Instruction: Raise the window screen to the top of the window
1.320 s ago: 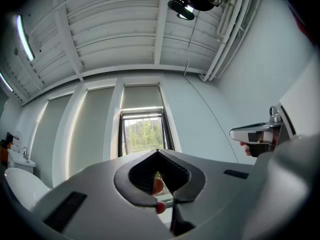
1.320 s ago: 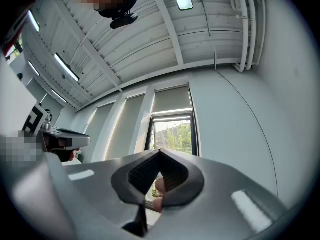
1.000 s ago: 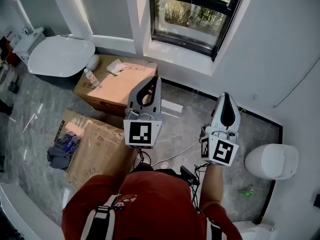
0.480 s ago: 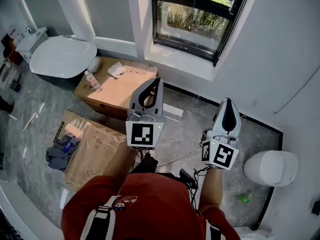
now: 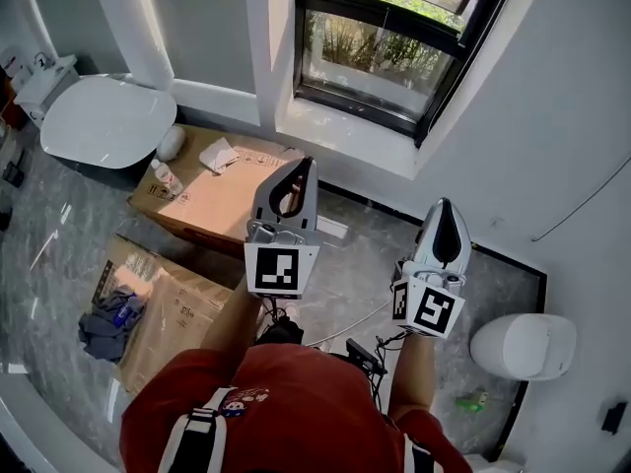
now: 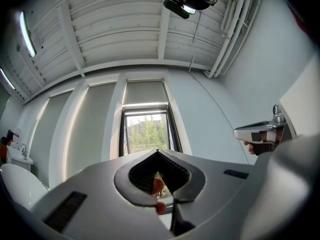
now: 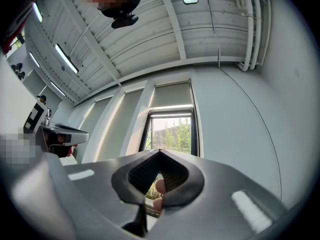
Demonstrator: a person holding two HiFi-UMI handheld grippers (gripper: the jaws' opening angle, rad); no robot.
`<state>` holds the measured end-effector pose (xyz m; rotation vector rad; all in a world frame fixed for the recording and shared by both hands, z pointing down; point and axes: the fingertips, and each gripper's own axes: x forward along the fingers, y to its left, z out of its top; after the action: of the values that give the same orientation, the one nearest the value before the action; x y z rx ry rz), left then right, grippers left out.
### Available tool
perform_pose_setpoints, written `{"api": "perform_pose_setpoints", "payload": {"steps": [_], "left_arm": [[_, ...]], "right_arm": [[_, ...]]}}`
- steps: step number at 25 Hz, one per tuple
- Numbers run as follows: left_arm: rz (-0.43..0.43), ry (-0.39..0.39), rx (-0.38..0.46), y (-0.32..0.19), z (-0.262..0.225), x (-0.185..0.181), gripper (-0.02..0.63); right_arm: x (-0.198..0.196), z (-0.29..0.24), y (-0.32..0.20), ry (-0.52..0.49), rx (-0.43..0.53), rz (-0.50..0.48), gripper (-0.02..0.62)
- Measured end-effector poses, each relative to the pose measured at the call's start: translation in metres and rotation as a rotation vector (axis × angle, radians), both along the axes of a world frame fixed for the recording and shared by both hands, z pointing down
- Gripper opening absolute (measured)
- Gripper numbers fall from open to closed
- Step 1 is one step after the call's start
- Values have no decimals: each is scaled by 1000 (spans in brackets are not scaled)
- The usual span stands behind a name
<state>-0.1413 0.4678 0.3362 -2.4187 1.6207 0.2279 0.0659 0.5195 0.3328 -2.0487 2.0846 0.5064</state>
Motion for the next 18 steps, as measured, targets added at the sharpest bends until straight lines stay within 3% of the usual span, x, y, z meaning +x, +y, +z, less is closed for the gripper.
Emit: {"api": "perform_pose_setpoints", "payload": {"steps": [18], "left_arm": [[56, 12, -35, -142, 14, -36, 6]], "right_arm": [[-33, 8, -128, 33, -37, 77, 11]]}}
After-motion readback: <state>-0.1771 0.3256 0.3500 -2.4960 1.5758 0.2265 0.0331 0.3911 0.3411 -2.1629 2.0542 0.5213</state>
